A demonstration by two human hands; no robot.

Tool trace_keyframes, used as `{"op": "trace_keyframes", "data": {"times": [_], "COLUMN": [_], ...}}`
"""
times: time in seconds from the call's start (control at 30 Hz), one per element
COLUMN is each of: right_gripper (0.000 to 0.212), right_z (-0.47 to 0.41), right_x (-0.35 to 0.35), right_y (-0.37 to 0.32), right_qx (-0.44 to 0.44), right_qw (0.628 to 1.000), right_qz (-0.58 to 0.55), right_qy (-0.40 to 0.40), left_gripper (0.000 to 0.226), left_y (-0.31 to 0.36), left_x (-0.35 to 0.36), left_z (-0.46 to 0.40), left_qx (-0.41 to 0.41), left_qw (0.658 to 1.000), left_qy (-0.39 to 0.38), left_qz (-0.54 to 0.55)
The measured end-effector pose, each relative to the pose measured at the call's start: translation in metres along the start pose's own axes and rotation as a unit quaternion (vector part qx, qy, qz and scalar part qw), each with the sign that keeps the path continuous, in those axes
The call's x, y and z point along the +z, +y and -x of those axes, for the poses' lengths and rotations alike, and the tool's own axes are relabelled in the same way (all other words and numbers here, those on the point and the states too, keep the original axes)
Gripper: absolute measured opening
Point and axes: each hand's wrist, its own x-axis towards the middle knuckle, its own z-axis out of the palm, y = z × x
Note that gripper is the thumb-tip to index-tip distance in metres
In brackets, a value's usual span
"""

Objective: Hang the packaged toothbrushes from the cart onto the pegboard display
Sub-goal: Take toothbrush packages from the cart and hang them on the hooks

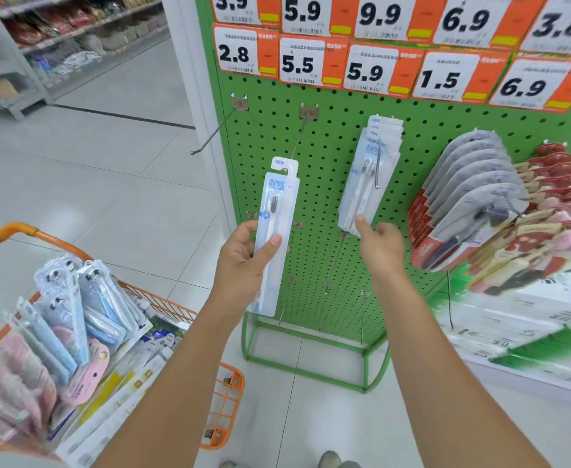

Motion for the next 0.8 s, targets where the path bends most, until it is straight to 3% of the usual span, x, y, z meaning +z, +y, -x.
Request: {"op": "trace_keyframes", "data": {"times": [0.13,0.27,0.37,0.47,0.63,0.8], "right_gripper": [0.025,0.021,0.012,0.013,0.018,0.019], "right_z": [0.042,0.055,0.047,0.022,-0.021,-0.05], "right_x": [0.021,0.038,0.048,0.061,0.087,0.11], "right_y": [0.004,-0.022,-0.037,-0.038,-0.048,-0.064], "right_qx": [-0.048,-0.138,-0.195,-0.2,-0.165,-0.129], "right_qw": [0.994,0.976,0.968,0.972,0.984,0.986], "right_qz": [-0.061,-0.102,-0.052,-0.011,-0.053,-0.1], "right_qy": [-0.077,-0.13,-0.15,-0.12,-0.031,0.03], "left_gripper": [0.011,0.009,0.01,0.019,0.059,0.046], "left_y": [-0.001,-0.007,-0.01,-0.017,-0.032,-0.041], "left_x": [0.001,0.001,0.004,0.005,-0.008,-0.033], "left_z": [-0.005,-0.012,-0.022,-0.039,-0.05,-0.036], "left_qx": [-0.006,-0.007,-0.005,-0.017,-0.086,-0.106], "left_qw": [1.0,1.0,1.0,0.997,0.967,0.969], "left_qy": [-0.007,-0.006,-0.005,0.028,0.039,0.04], "left_qz": [0.0,-0.004,-0.008,-0.072,-0.238,-0.218]}}
